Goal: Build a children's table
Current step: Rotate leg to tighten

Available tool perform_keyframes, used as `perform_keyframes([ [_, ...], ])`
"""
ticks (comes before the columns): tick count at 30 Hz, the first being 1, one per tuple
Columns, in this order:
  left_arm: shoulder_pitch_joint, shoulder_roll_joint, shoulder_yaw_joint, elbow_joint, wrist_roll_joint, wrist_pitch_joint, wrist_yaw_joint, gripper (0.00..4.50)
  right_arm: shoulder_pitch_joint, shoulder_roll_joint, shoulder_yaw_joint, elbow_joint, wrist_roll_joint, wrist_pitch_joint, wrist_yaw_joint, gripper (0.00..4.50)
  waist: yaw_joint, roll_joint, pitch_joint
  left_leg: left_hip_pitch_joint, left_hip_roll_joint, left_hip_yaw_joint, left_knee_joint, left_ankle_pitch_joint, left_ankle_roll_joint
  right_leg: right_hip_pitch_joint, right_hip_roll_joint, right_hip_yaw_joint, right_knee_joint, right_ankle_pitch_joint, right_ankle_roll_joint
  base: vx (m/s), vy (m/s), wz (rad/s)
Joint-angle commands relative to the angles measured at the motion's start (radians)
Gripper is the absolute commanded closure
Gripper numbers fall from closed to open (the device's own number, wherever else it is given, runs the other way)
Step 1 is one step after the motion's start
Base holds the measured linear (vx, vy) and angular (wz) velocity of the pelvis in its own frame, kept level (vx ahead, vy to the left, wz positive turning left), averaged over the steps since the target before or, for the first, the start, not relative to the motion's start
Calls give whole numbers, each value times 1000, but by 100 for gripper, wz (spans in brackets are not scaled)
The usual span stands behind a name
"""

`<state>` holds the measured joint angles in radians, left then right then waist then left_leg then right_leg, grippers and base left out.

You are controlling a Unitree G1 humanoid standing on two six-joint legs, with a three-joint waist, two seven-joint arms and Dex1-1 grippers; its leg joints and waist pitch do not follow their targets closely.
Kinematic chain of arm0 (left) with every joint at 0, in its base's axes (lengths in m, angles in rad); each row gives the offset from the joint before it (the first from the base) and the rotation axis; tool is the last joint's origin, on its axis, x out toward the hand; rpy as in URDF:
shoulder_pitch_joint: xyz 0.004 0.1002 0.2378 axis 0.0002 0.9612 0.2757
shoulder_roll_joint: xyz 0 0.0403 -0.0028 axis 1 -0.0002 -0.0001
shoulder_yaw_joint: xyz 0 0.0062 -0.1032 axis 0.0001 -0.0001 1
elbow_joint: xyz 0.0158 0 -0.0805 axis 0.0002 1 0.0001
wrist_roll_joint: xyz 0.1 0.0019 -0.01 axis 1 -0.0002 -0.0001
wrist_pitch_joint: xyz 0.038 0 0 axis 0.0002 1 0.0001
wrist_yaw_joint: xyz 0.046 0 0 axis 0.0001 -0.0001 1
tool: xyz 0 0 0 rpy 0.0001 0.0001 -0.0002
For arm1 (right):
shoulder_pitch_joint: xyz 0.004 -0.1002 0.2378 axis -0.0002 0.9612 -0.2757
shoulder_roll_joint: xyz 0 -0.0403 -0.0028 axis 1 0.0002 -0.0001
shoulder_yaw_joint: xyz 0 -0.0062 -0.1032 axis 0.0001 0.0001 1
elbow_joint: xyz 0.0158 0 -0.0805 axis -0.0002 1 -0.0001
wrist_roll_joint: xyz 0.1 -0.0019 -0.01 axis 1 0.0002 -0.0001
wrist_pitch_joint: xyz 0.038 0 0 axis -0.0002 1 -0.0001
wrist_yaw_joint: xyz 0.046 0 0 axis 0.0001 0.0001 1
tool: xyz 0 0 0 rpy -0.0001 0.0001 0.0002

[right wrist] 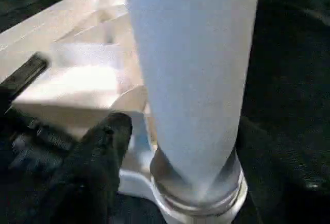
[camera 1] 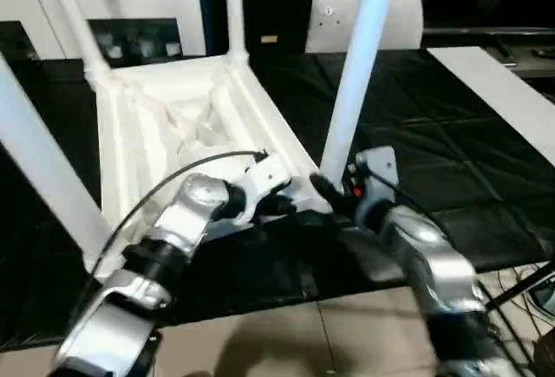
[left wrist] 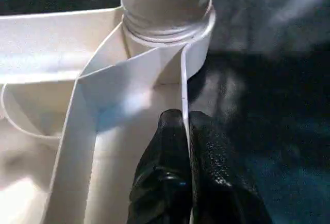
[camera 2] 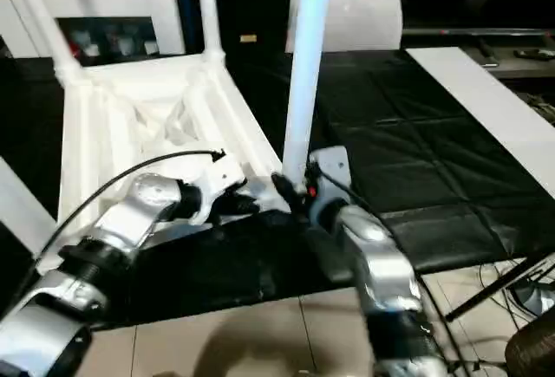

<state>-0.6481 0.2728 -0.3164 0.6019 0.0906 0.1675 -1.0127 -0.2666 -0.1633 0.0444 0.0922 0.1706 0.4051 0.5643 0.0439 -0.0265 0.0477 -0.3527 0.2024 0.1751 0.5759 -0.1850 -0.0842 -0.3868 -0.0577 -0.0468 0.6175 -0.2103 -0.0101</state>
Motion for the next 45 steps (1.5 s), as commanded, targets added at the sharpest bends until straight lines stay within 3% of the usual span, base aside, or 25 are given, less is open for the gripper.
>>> perform_keyframes([
  [1,-5,20,-2,-39,-14,-39,-55,450,23,-51,61,-13,16,-40,122,80,7,2,-57,1,28,-6,-60,-143,36,50,-75,49,-72,-52,-208,0,0,0],
  [6,0,74,-37,-35,-27,-106,-187,450,30,-144,54,13,8,-119,249,32,13,1,-57,2,29,-4,-58,-142,45,49,-76,49,-71,-50,-223,0,0,0],
  [14,-15,118,-59,-18,-89,-168,-414,450,14,-259,77,20,92,-131,489,32,33,-2,-60,6,35,-1,-53,-114,76,48,-78,47,-59,18,-259,0,0,0],
  [20,-46,142,-93,12,-81,-226,-524,450,-15,-304,98,43,141,-106,645,76,50,-4,-58,6,37,0,-52,-122,71,47,-77,44,-58,-15,-258,0,0,0],
  [21,-56,142,-100,21,-83,-237,-558,450,-26,-320,112,51,149,-100,685,102,54,-5,-58,7,38,0,-52,-127,66,47,-79,44,-58,-19,-257,0,0,0],
  [24,-61,140,-104,18,-87,-240,-580,450,-37,-334,126,55,160,-83,724,109,61,-5,-58,8,40,0,-52,-131,58,45,-81,44,-58,-36,-254,0,0,0],
  [26,-62,141,-111,18,-86,-245,-593,450,-44,-337,131,59,162,-78,739,141,66,-6,-59,8,40,1,-51,-131,53,45,-82,44,-58,-35,-258,0,0,0],
  [35,-71,150,-152,34,-94,-276,-602,450,-79,-331,155,94,161,-80,775,204,67,-10,-57,6,38,-1,-51,-151,36,44,-83,44,-61,-92,-242,0,0,0],
  [37,-70,150,-154,33,-93,-277,-602,450,-81,-327,158,97,159,-81,778,237,65,-10,-57,6,38,-1,-51,-151,33,43,-82,43,-61,-94,-240,0,0,0],
  [45,-62,138,-129,45,-76,-266,-562,450,-75,-305,171,79,167,-60,771,254,64,-8,-56,7,37,-2,-52,-161,27,43,-81,44,-64,-111,-235,0,0,0],
])
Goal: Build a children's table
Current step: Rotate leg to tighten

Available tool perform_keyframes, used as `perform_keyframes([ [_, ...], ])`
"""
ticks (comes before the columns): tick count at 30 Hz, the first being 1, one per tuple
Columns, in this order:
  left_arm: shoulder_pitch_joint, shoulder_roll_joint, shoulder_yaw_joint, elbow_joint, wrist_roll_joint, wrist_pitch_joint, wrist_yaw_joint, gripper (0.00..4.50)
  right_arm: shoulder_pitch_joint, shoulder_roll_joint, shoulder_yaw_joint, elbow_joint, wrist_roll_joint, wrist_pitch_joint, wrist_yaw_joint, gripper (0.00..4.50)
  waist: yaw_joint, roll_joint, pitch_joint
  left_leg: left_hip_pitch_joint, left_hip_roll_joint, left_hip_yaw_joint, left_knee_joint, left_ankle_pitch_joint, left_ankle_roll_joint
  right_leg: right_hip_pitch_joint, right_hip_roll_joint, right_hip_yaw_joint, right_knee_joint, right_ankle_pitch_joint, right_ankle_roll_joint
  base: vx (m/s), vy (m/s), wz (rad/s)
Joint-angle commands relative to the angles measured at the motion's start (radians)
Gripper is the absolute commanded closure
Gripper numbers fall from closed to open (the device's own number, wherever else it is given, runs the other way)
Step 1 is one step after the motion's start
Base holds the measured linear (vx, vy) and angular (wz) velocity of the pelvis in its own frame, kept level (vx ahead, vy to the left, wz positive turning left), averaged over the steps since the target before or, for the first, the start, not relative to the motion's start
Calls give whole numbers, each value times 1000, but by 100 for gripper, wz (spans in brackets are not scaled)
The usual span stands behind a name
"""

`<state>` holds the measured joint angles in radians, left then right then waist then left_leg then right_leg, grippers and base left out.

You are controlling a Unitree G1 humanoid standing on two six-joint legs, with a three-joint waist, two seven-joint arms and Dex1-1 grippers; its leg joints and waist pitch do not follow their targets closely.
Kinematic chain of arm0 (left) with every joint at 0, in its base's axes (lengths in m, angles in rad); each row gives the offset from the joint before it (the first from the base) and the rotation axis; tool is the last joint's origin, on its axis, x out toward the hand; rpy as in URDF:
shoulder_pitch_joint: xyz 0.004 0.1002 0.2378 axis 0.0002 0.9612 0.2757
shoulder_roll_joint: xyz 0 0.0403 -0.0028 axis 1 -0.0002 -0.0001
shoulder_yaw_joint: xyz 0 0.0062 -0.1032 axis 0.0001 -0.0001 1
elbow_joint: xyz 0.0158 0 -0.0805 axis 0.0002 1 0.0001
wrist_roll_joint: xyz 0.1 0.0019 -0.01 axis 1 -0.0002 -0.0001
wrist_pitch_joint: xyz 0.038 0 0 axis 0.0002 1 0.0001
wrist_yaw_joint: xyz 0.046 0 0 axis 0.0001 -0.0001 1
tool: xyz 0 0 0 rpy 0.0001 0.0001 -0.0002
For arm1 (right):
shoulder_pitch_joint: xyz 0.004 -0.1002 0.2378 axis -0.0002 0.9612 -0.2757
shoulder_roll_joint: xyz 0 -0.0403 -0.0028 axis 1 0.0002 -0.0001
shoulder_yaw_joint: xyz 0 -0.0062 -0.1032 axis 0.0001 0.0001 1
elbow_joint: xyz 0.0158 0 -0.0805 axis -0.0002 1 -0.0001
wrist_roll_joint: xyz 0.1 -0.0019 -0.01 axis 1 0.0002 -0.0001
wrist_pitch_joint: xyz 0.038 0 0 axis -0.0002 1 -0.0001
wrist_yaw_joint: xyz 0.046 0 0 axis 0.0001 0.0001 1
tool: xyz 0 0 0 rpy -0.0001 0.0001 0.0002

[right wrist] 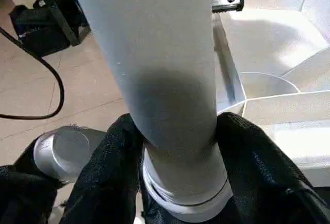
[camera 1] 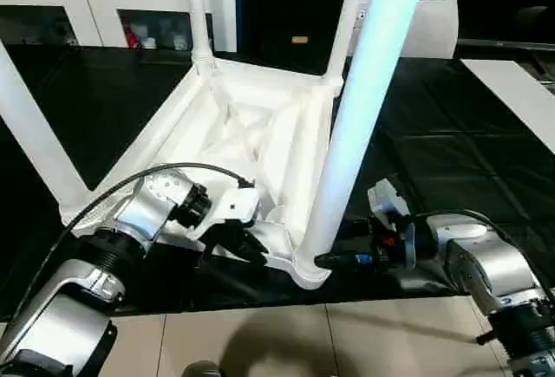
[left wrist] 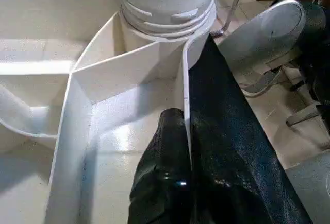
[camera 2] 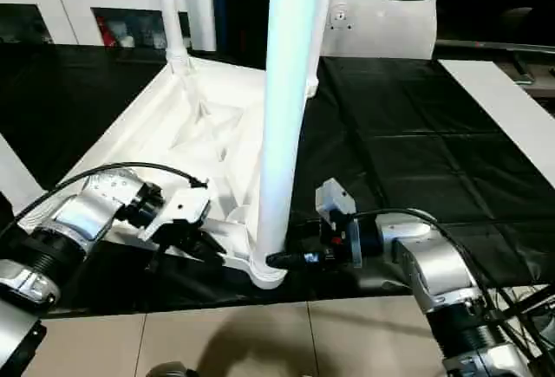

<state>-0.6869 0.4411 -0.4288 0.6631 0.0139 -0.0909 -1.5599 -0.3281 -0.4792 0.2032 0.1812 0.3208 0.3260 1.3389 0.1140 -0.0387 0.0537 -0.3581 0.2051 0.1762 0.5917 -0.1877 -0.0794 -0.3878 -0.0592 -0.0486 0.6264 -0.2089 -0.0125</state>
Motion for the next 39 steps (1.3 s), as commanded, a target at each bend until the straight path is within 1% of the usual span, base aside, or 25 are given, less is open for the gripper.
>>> perform_keyframes([
  [1,-19,-36,-5,-17,1,12,22,450,-1,13,9,-30,28,40,-16,254,-6,4,-61,13,35,-3,-68,-159,21,43,-78,46,-72,-108,-235,0,0,0],
  [3,-15,-45,10,-21,2,47,72,450,17,21,0,-52,38,57,-43,254,-5,4,-61,14,35,-3,-69,-167,19,43,-79,46,-73,-123,-232,0,0,0],
  [4,-14,-48,17,-24,3,67,97,450,25,27,-5,-62,40,64,-57,254,-5,7,-58,17,35,-3,-70,-186,13,40,-80,47,-78,-149,-229,0,0,0],
  [6,-6,-63,39,-30,3,109,164,450,45,50,-18,-82,37,83,-118,254,-7,5,-55,17,34,-6,-74,-207,-3,41,-82,48,-84,-208,-212,0,0,0],
  [7,0,-73,53,-37,-3,137,199,450,56,69,-24,-92,27,85,-162,254,-8,7,-56,18,35,-7,-75,-215,-7,40,-84,48,-84,-219,-210,0,0,0],
  [9,23,-103,84,-74,-10,213,287,450,81,134,-35,-109,-8,96,-298,254,-15,3,-53,14,32,-10,-79,-236,-17,41,-84,47,-90,-281,-188,0,0,0],
  [10,31,-115,94,-89,-10,240,318,450,88,160,-39,-114,-20,103,-346,254,-25,2,-52,15,31,-11,-81,-250,-28,38,-85,47,-95,-327,-172,0,0,0],
  [11,31,-115,94,-89,-10,240,318,450,88,160,-39,-114,-20,103,-346,255,-25,2,-52,15,31,-11,-81,-250,-28,38,-85,47,-95,-327,-172,0,0,0],
  [12,48,-146,111,-126,-9,304,390,450,94,215,-40,-119,-47,135,-448,256,-40,3,-50,5,30,-15,-85,-244,-34,40,-80,44,-92,-345,-160,0,0,0],
  [14,61,-185,127,-159,-9,364,459,450,84,273,-41,-104,-72,164,-542,256,-52,3,-51,13,27,-14,-81,-264,-31,34,-82,46,-102,-393,-149,0,0,0],
  [16,67,-245,150,-184,1,428,570,450,50,365,-61,-58,-102,191,-693,257,-70,6,-50,7,24,-15,-81,-258,-33,33,-78,46,-102,-390,-153,0,0,0],
  [17,66,-256,153,-186,4,435,590,450,43,380,-64,-49,-105,195,-717,257,-70,6,-50,7,24,-15,-81,-258,-33,33,-78,46,-102,-390,-153,0,0,0],
  [18,59,-303,171,-191,22,467,687,450,12,447,-77,-8,-127,212,-822,257,-82,13,-52,6,22,-17,-80,-250,-35,32,-77,47,-101,-384,-154,0,0,0],
  [19,55,-316,175,-191,30,475,716,450,3,465,-75,6,-140,211,-850,257,-86,10,-51,6,21,-16,-79,-252,-34,31,-76,47,-105,-385,-153,0,0,0],
  [21,49,-331,178,-192,40,487,748,450,-9,485,-71,21,-154,212,-878,258,-86,7,-53,9,20,-14,-76,-242,-24,31,-74,49,-107,-360,-152,0,0,0],
  [24,43,-355,176,-193,48,491,789,450,-28,533,-79,31,-169,185,-935,258,-84,13,-58,6,20,-11,-78,-189,-8,37,-69,50,-97,-223,-171,0,0,0],
  [25,42,-349,170,-192,51,482,779,450,-25,532,-84,25,-161,175,-926,223,-81,14,-59,7,20,-11,-77,-182,-5,39,-69,50,-96,-205,-173,0,0,0],
  [26,42,-349,170,-192,51,482,779,450,-25,532,-84,25,-161,175,-926,223,-79,15,-61,7,20,-10,-77,-164,2,43,-69,50,-92,-166,-178,0,0,0],
  [27,46,-333,161,-200,58,473,757,450,-16,528,-101,9,-152,164,-916,202,-77,18,-61,7,20,-9,-77,-154,7,44,-69,50,-92,-139,-182,0,0,0],
  [31,59,-294,156,-217,60,447,706,450,3,488,-120,-18,-150,139,-892,168,-76,19,-60,8,22,-10,-80,-168,10,46,-72,50,-93,-141,-188,0,0,0],
  [32,64,-262,148,-218,56,417,660,450,18,447,-129,-37,-141,121,-851,154,-77,15,-60,7,21,-10,-80,-170,12,47,-70,49,-94,-144,-183,0,0,0],
  [36,76,-183,115,-212,57,310,534,450,39,333,-138,-55,-129,69,-713,124,-73,18,-67,3,22,-8,-73,-119,36,53,-70,50,-79,-19,-209,0,0,0],
  [37,80,-156,97,-210,62,265,490,450,43,291,-132,-58,-128,53,-661,98,-69,21,-69,5,23,-10,-72,-112,39,53,-70,48,-77,-5,-211,0,0,0],
  [38,85,-145,92,-213,52,249,452,450,45,270,-129,-59,-128,46,-634,98,-71,19,-69,5,24,-7,-71,-109,46,52,-68,49,-77,11,-216,0,0,0],
  [39,90,-117,84,-212,36,230,376,450,47,209,-121,-61,-122,27,-546,93,-66,17,-70,3,23,-5,-68,-93,60,55,-70,49,-71,46,-232,0,0,0],
])
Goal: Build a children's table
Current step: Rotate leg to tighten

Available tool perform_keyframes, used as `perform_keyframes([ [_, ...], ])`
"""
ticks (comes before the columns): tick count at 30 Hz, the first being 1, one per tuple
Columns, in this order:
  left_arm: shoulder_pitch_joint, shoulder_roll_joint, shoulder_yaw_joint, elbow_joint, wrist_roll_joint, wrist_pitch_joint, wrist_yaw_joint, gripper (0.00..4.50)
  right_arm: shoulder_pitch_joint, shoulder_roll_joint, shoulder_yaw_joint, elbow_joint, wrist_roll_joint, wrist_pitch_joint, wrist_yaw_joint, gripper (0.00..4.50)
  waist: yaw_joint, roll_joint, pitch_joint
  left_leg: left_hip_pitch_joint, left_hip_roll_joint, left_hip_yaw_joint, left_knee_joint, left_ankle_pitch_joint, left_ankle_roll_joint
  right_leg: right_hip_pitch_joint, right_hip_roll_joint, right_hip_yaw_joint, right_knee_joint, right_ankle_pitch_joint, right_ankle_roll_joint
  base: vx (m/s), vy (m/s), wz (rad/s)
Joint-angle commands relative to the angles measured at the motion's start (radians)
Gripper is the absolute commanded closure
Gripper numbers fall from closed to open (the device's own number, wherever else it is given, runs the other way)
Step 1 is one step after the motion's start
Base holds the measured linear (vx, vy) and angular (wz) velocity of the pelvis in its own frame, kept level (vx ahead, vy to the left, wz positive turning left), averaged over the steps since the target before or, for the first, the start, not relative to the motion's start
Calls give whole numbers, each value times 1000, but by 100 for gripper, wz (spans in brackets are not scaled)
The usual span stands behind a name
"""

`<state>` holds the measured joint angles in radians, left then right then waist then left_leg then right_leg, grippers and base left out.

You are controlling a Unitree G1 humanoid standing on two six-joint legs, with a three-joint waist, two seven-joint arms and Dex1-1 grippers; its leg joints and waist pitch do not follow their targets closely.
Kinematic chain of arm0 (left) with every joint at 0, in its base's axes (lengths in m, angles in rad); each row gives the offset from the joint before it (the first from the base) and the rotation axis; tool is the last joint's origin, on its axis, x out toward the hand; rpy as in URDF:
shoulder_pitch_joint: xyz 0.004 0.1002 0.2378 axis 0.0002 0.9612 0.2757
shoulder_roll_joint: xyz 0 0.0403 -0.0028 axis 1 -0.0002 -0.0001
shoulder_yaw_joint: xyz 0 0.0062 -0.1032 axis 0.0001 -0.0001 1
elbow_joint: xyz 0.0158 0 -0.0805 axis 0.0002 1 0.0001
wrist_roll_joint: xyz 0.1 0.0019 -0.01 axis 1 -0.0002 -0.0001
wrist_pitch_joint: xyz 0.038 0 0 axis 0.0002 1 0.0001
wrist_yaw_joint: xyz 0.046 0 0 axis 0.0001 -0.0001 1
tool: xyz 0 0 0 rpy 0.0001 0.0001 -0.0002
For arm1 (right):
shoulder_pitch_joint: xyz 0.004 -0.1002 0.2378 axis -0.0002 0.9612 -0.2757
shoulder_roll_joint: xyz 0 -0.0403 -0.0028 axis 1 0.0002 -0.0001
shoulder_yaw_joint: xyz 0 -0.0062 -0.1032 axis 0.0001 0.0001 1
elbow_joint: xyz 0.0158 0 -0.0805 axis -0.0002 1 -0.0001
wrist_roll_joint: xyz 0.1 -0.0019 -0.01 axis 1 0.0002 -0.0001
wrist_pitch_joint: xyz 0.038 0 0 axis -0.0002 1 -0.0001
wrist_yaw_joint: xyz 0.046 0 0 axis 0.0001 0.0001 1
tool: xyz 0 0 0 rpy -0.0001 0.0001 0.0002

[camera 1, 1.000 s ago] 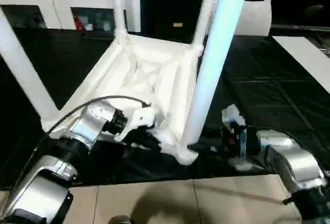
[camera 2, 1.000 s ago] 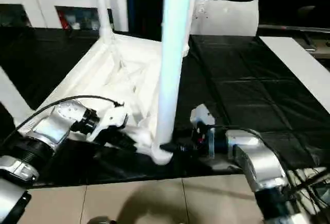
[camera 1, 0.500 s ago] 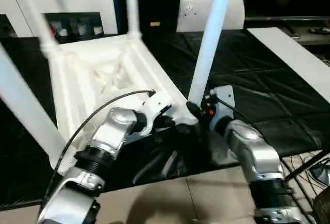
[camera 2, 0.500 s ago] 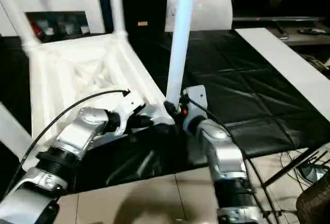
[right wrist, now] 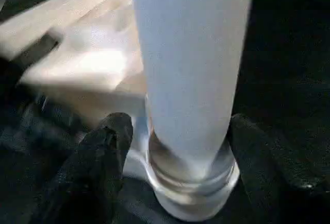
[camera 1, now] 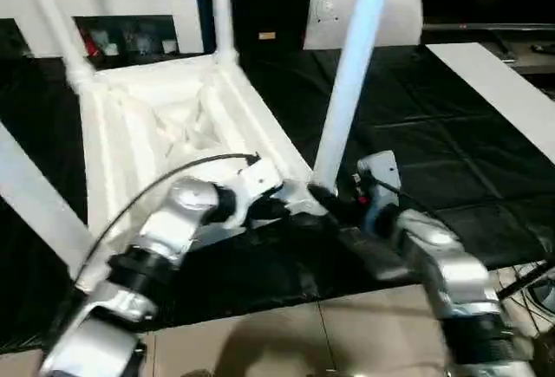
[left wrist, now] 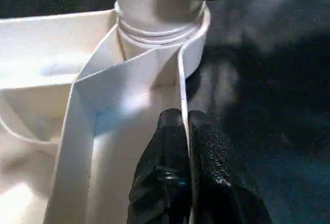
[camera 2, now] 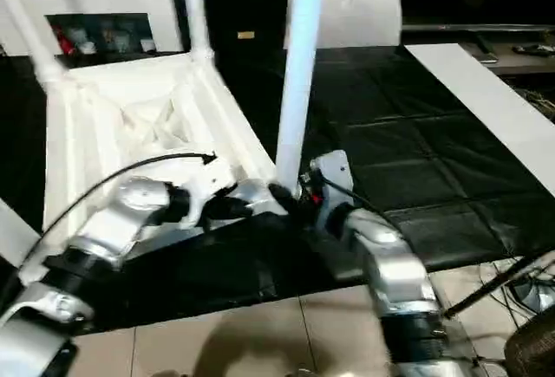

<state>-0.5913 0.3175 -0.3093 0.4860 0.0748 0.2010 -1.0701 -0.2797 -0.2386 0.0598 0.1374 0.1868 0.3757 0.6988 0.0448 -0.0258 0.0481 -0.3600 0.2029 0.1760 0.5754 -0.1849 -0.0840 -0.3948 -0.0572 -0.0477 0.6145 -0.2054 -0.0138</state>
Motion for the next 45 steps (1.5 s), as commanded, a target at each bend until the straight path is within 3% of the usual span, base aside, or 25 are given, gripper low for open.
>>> perform_keyframes([
  [1,-5,12,-37,-34,-29,-68,-129,450,-1,-43,24,-18,14,-26,111,93,9,11,-65,8,27,-3,-50,-90,71,57,-72,49,-57,60,-240,0,0,0],
  [5,-10,52,-52,-24,-61,-102,-256,450,-12,-126,25,-13,44,-34,252,49,27,6,-65,10,32,-2,-48,-89,82,53,-73,46,-52,67,-258,0,0,0],
  [9,-28,88,-84,9,-63,-170,-348,450,-26,-186,56,0,67,-56,371,11,42,4,-63,12,34,-3,-49,-116,67,52,-77,44,-53,18,-253,0,0,0],
  [13,-40,108,-105,25,-60,-200,-416,450,-36,-213,93,13,81,-80,467,11,45,3,-61,10,34,-1,-49,-141,57,51,-78,44,-57,-32,-242,0,0,0],
  [15,-50,116,-116,36,-55,-226,-459,450,-44,-222,110,23,101,-77,541,44,49,-1,-61,9,35,-1,-48,-152,55,50,-79,44,-59,-70,-236,0,0,0],
  [17,-53,117,-121,41,-55,-234,-474,450,-49,-226,119,27,109,-72,571,45,52,0,-61,9,36,-1,-48,-147,52,47,-80,44,-58,-74,-236,0,0,0],
  [23,-61,111,-134,53,-69,-250,-519,450,-67,-239,141,43,130,-56,636,95,64,-9,-61,8,36,0,-47,-139,50,47,-80,44,-56,-91,-229,0,0,0],
  [24,-63,109,-133,55,-72,-250,-525,450,-71,-239,142,48,133,-55,644,120,63,-8,-61,8,36,0,-46,-141,48,46,-81,43,-57,-103,-227,0,0,0],
  [36,-70,107,-134,78,-67,-268,-536,450,-70,-243,154,40,157,-17,678,220,65,-9,-62,7,35,0,-45,-132,48,46,-79,43,-56,-92,-226,0,0,0],
  [45,-61,96,-111,67,-63,-216,-466,450,-49,-209,134,-2,195,50,642,243,65,-9,-60,8,35,-1,-46,-144,39,44,-80,43,-58,-119,-221,0,0,0],
])
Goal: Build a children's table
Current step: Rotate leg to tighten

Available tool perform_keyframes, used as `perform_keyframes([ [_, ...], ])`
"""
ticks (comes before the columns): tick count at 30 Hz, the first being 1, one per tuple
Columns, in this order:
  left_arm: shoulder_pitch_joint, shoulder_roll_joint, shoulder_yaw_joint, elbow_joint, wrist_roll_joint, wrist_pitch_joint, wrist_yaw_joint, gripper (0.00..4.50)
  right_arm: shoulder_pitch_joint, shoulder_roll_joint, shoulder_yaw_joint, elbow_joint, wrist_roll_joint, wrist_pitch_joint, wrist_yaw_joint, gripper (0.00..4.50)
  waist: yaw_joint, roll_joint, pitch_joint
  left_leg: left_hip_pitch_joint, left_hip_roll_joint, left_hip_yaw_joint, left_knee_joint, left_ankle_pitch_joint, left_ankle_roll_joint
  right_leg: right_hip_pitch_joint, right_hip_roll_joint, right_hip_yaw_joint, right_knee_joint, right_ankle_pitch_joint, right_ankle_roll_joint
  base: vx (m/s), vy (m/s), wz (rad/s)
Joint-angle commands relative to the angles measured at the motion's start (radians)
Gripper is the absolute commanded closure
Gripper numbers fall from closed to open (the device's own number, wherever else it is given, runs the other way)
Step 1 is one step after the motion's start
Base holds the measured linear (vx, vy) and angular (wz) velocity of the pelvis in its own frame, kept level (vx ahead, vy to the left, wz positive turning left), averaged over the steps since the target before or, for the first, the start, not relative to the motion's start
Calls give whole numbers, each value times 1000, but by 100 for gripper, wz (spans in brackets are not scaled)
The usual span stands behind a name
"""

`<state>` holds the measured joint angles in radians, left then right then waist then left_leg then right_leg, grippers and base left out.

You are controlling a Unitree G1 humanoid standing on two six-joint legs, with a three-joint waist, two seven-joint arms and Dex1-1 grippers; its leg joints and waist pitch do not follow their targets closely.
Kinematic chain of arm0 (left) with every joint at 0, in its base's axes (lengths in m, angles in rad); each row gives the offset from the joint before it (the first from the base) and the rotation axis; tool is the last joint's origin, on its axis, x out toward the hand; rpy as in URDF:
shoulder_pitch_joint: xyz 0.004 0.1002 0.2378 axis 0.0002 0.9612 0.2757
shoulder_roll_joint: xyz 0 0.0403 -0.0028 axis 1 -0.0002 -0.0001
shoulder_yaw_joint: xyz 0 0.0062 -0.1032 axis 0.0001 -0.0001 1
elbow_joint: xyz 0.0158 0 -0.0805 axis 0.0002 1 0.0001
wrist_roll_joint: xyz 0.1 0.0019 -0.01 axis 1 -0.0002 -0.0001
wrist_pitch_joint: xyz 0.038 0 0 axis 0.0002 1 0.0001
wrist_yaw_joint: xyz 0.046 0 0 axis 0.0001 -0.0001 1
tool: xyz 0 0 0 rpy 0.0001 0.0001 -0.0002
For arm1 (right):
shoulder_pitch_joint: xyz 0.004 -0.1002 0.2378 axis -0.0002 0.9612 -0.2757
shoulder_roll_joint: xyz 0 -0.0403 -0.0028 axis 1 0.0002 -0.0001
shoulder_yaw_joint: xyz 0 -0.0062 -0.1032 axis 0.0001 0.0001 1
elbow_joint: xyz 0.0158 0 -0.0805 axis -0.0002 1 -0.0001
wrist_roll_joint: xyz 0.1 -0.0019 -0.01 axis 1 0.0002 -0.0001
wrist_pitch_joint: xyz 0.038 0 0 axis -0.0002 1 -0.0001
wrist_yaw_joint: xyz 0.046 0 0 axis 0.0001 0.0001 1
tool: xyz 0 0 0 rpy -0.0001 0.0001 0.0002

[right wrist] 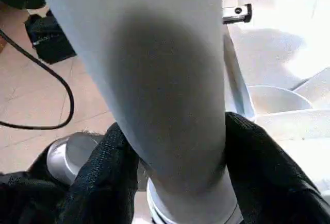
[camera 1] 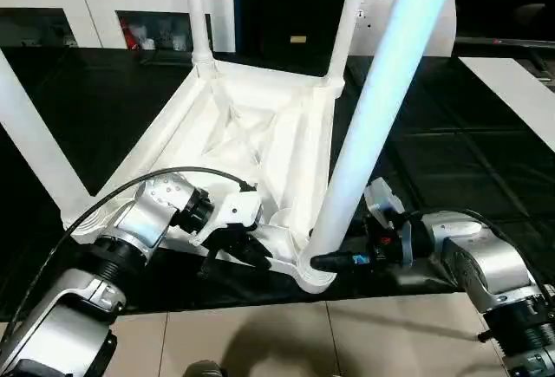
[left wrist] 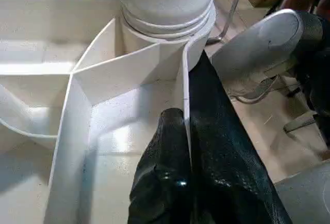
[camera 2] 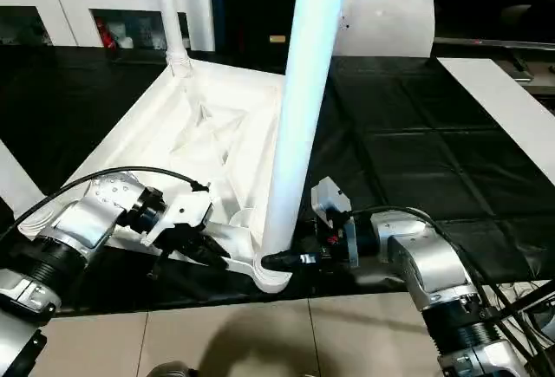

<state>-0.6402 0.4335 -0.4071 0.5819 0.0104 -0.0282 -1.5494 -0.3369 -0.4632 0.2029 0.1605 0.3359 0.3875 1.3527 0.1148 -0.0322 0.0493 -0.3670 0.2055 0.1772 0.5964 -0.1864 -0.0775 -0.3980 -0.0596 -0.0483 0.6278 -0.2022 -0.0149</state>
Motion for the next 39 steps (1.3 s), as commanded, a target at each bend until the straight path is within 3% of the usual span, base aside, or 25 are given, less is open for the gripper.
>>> perform_keyframes([
  [1,-11,-23,-12,-30,5,18,27,450,11,22,-11,-30,50,42,-21,243,-6,-3,-61,15,32,-2,-67,-148,30,47,-78,44,-73,-132,-217,0,0,0],
  [4,-4,-54,5,-32,32,76,144,450,27,74,-20,-41,33,50,-127,243,-8,-1,-57,19,32,-3,-71,-180,11,42,-78,46,-81,-198,-200,0,0,0],
  [5,-1,-69,15,-39,29,109,177,450,28,92,-22,-39,18,57,-171,243,-13,-3,-54,18,29,-6,-74,-205,1,43,-80,45,-87,-259,-186,0,0,0],
  [8,11,-123,43,-72,23,206,280,450,23,166,-30,-15,-55,60,-354,243,-24,-7,-51,16,28,-8,-77,-226,-22,39,-79,45,-94,-360,-148,0,0,0],
  [9,15,-170,60,-84,27,264,367,450,10,237,-53,9,-88,88,-503,244,-36,-9,-47,14,25,-11,-80,-241,-34,36,-78,43,-98,-402,-137,0,0,0],
  [10,14,-185,66,-84,28,280,395,450,5,260,-62,15,-95,99,-546,246,-50,-10,-47,4,20,-18,-85,-252,-45,46,-81,36,-102,-466,-112,0,0,0],
  [12,7,-219,83,-76,31,311,467,450,-3,304,-75,22,-103,112,-624,248,-64,-10,-49,7,18,-19,-81,-267,-41,41,-82,36,-115,-527,-76,-18,7,-9],
  [13,2,-238,93,-70,31,326,503,450,-9,328,-84,26,-106,121,-666,248,-65,-8,-51,11,18,-19,-79,-266,-35,38,-82,38,-116,-518,-78,0,0,0],
  [15,-22,-305,138,-48,29,368,630,450,-44,419,-121,54,-115,151,-821,250,-79,-5,-54,9,19,-15,-77,-237,-25,35,-73,44,-106,-397,-118,0,0,0],
  [18,-44,-354,177,-39,19,397,724,450,-79,487,-136,80,-121,166,-906,250,-81,1,-54,15,14,-12,-74,-246,-16,33,-70,44,-109,-386,-130,0,0,0],
  [21,-42,-382,194,-70,32,432,764,450,-98,539,-139,82,-134,147,-937,250,-80,0,-56,11,16,-12,-76,-219,-11,36,-68,46,-102,-316,-141,0,0,0],
  [22,-39,-384,195,-77,34,439,767,450,-98,542,-135,80,-139,141,-938,216,-81,0,-57,9,16,-12,-77,-206,-9,40,-67,45,-100,-282,-148,0,0,0],
  [24,-31,-370,185,-86,43,427,762,450,-83,538,-122,60,-134,122,-913,181,-76,2,-62,10,16,-8,-74,-159,8,46,-67,47,-91,-170,-170,0,0,0],
  [28,-13,-317,162,-105,50,403,711,450,-48,489,-116,26,-140,95,-876,135,-73,3,-64,9,17,-6,-74,-114,30,54,-67,46,-83,-70,-198,0,0,0],
  [31,-2,-276,150,-113,48,378,657,450,-19,440,-114,3,-144,69,-830,114,-71,1,-63,8,18,-6,-75,-113,43,56,-68,46,-83,-61,-201,0,0,0],
  [35,17,-216,145,-119,37,303,549,450,14,357,-124,-15,-143,29,-742,78,-69,2,-59,10,20,-7,-78,-151,35,56,-71,46,-92,-141,-189,0,0,0],
  [38,30,-173,136,-124,17,273,468,450,24,305,-145,-16,-136,-10,-685,49,-70,1,-58,11,21,-6,-77,-165,32,53,-72,47,-93,-158,-188,0,0,0],
  [39,39,-143,124,-123,11,219,414,450,23,269,-150,-15,-125,-30,-629,41,-69,5,-59,12,22,-7,-77,-167,33,51,-72,47,-92,-154,-191,0,0,0],
])
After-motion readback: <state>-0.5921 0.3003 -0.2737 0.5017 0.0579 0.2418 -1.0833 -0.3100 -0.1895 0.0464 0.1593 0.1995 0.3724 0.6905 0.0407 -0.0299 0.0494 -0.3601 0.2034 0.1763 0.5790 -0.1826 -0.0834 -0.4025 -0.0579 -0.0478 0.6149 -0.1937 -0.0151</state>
